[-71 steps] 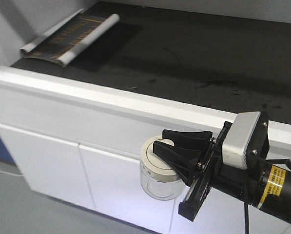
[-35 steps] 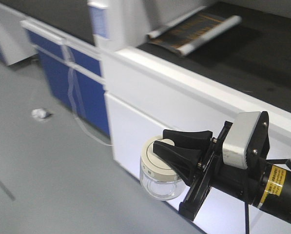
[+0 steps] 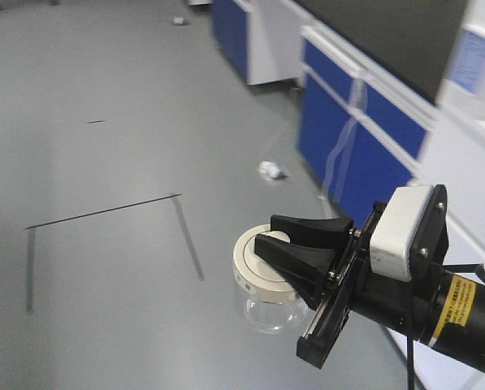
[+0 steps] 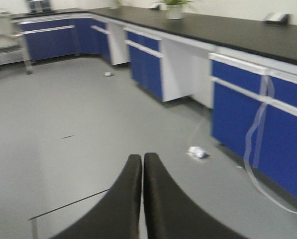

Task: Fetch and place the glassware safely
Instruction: 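Drive the base away from the bench holding the jar in the right gripper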

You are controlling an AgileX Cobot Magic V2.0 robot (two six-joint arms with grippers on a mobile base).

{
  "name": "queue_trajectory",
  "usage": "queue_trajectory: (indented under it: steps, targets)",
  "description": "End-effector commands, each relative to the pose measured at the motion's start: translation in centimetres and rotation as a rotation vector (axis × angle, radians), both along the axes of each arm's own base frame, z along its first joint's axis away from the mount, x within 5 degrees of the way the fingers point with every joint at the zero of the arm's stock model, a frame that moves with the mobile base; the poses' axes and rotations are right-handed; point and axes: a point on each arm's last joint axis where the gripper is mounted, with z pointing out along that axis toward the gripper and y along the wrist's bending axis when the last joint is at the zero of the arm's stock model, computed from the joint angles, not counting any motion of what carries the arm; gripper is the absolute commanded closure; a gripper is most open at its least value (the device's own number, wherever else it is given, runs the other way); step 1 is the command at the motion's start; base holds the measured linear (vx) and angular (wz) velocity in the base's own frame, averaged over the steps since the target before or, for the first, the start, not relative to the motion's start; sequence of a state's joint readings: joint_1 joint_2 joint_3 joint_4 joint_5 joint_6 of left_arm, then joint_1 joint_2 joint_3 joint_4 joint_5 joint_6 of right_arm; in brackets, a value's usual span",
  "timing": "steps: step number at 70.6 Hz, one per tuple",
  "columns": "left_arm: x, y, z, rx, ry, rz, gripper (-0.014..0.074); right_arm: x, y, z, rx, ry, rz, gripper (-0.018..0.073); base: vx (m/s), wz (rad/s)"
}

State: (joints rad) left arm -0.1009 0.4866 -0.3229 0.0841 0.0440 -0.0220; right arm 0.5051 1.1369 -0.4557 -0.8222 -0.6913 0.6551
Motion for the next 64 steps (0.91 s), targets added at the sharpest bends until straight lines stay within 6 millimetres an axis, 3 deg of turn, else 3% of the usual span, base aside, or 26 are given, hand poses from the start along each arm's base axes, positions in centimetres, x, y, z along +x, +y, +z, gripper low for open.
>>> queue_trajectory:
  steps: [1, 32, 64]
  targets:
    - [0.07, -0.14, 1.56, -0.025, -0.096, -0.012, 0.0603, -0.16, 0.25, 2.20, 0.103, -0.076, 0.036, 0.0560, 0.09, 0.91]
    - [0.07, -0.14, 1.56, -0.025, -0.096, -0.012, 0.0603, -0.16, 0.25, 2.20, 0.103, -0.076, 0.036, 0.0560, 0.13, 0.56]
    - [0.07, -0.14, 1.56, -0.025, -0.096, -0.012, 0.0603, -0.17, 0.26, 2.20, 0.102, -0.076, 0.036, 0.0560, 0.27, 0.08]
